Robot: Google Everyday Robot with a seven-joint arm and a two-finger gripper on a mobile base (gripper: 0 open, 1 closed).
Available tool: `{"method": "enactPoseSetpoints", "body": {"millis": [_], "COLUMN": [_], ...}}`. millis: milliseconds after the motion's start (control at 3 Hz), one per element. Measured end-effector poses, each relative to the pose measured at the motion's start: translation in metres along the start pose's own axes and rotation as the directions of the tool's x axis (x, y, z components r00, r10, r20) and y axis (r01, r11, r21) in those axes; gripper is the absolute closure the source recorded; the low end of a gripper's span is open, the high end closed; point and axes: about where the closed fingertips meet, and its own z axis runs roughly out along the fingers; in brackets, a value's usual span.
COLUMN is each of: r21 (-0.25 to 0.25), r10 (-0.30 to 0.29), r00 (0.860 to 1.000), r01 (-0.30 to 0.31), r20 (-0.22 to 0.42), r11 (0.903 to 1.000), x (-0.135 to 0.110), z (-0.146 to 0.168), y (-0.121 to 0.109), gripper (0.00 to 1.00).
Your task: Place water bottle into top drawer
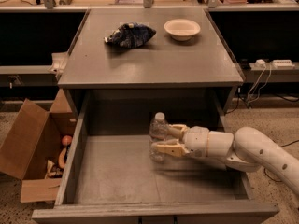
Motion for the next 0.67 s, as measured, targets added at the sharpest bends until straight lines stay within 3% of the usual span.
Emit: {"method": "enactPoseSetpoints", "body": {"millis": [333, 667], "r21": [0.000, -0.001], "r10": [0.000, -0.001], "r00": [1.000, 1.000], "r01": [0.000, 0.001], "r20": [0.000, 0.000], "r11": [1.0000, 1.0000], "x": [-0.0002, -0.0005], "z": [0.0001, 0.0003], "y": [0.0001, 0.0002], "gripper": [0.00, 0.00]}}
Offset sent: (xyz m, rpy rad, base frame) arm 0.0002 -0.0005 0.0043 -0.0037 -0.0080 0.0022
